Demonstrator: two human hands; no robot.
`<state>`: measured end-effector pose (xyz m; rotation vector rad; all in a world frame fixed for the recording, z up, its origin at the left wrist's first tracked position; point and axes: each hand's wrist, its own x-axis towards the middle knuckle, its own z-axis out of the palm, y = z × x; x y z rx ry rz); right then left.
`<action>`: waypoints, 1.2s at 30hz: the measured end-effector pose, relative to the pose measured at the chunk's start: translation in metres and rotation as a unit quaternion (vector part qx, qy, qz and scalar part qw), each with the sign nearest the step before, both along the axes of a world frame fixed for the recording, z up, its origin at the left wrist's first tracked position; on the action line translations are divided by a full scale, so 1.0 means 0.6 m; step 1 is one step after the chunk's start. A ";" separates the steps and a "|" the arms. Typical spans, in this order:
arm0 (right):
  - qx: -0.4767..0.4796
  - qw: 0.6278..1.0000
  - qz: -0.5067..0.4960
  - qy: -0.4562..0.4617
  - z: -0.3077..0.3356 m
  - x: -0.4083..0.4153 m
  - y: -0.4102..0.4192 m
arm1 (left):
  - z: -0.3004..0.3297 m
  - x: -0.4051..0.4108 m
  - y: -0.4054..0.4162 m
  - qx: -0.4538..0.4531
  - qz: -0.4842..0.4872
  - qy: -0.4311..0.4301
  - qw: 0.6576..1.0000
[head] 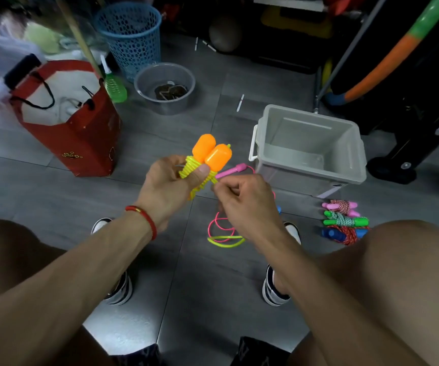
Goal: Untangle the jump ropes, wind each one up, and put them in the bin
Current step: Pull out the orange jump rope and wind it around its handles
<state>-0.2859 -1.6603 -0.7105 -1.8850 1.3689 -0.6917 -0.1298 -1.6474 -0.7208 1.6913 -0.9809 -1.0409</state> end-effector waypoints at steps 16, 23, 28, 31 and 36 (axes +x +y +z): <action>0.073 0.992 0.001 -0.099 0.014 -0.011 0.018 | 0.024 -0.033 0.041 -0.130 0.001 0.086 0.988; 0.087 0.983 0.094 -0.129 0.012 -0.037 0.000 | 0.033 0.014 0.045 -0.045 -0.128 0.252 0.958; 0.178 0.947 0.211 -0.164 0.014 -0.044 -0.001 | 0.033 0.042 0.045 0.078 -0.305 0.410 0.856; 0.149 0.967 0.174 -0.116 0.012 -0.044 0.004 | 0.034 0.046 0.045 0.069 -0.315 0.379 0.867; 0.100 0.993 0.065 -0.011 0.010 -0.037 0.011 | 0.028 0.045 0.039 0.070 -0.254 0.342 0.902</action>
